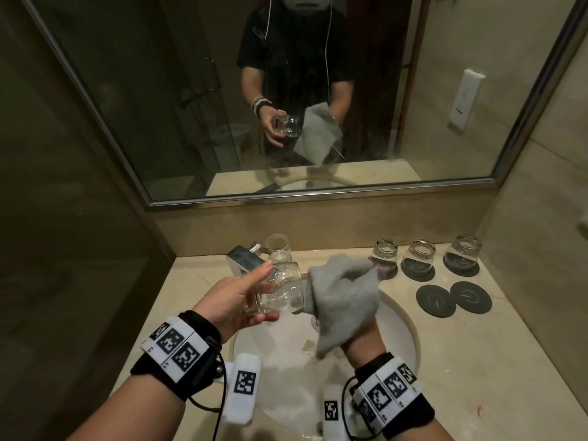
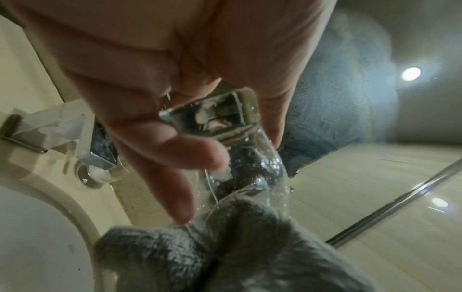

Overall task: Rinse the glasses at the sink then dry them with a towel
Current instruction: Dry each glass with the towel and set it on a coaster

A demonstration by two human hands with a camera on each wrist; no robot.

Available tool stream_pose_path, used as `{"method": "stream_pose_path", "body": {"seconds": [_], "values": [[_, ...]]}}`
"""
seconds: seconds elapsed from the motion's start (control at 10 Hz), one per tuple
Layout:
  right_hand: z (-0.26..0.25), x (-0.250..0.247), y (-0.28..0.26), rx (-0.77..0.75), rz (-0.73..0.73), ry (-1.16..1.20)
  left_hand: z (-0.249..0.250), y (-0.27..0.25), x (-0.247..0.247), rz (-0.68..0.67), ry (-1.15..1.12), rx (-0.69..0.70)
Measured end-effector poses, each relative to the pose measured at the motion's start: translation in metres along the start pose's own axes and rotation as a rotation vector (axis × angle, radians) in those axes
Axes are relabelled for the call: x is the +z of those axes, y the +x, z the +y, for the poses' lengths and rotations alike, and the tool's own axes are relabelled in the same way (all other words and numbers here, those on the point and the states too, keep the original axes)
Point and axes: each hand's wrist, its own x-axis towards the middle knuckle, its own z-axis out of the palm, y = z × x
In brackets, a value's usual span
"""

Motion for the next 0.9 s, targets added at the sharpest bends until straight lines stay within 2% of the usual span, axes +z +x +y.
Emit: {"method": "stream_pose_path", "body": {"seconds": [0.1,0.2,0.3,0.4,0.5,0.6,0.7,0.8,0.9], "values": [[0.000,0.019,0.010,-0.173,0.046,0.027,0.002,-0.001,0.004,0.000,0.035,0.012],[-0.002,0.021,-0.006,-0.577,0.434,0.125,0.002,-0.002,0.012,-0.046,0.075,0.060],[0.002,0.020,-0.014,-0.629,0.474,0.375,-0.004,0.001,0.022,0.054,0.371,0.259],[0.000,0.022,-0.005,-0.547,0.209,0.752,-0.004,0.000,0.030,0.168,0.638,0.469],[0.000,0.015,0.005,-0.563,0.274,0.650,0.003,0.000,0.029,0.115,0.682,0.463],[0.015,0.026,0.001,-0.666,0.495,0.283,0.005,0.006,0.022,0.045,0.635,0.199],[0.008,0.038,0.024,-0.526,0.806,-0.033,-0.001,0.012,0.022,0.038,0.488,0.233],[0.020,0.029,0.016,-0.167,0.711,0.317,-0.008,0.011,0.025,0.117,0.686,0.615],[0.013,0.031,0.002,-0.274,0.336,0.595,-0.007,0.005,0.025,0.124,0.797,0.715]]}}
